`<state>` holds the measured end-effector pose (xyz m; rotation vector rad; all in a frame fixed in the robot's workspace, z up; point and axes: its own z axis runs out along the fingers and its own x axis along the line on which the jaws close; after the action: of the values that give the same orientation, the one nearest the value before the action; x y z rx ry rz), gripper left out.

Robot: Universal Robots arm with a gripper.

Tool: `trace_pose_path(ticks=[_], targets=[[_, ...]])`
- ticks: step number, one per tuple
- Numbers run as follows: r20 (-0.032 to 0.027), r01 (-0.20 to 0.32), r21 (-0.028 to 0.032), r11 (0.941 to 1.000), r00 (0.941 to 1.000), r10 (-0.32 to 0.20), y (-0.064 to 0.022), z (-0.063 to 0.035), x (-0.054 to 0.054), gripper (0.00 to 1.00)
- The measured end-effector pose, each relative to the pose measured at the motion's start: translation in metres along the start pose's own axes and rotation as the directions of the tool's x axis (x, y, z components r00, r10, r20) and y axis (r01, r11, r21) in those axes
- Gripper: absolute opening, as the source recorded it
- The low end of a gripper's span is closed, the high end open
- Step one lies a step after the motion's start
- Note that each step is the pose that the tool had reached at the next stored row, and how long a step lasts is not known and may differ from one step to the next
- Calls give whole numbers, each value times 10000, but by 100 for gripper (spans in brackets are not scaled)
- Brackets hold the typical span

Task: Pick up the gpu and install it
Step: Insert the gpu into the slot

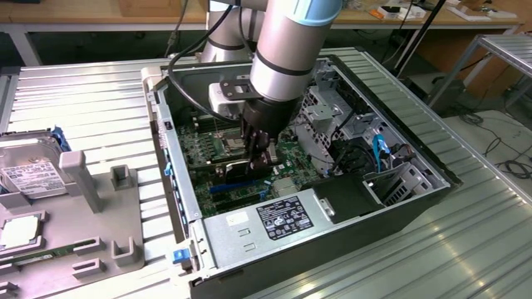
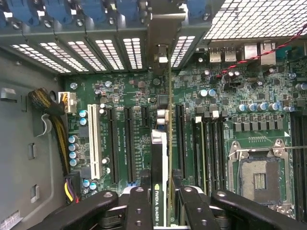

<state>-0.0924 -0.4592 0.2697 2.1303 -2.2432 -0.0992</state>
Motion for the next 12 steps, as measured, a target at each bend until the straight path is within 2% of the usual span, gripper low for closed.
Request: trace_pose_path(ticks=[12], targets=[[-4, 162, -2, 9999, 9999, -162, -5, 3, 3, 27]])
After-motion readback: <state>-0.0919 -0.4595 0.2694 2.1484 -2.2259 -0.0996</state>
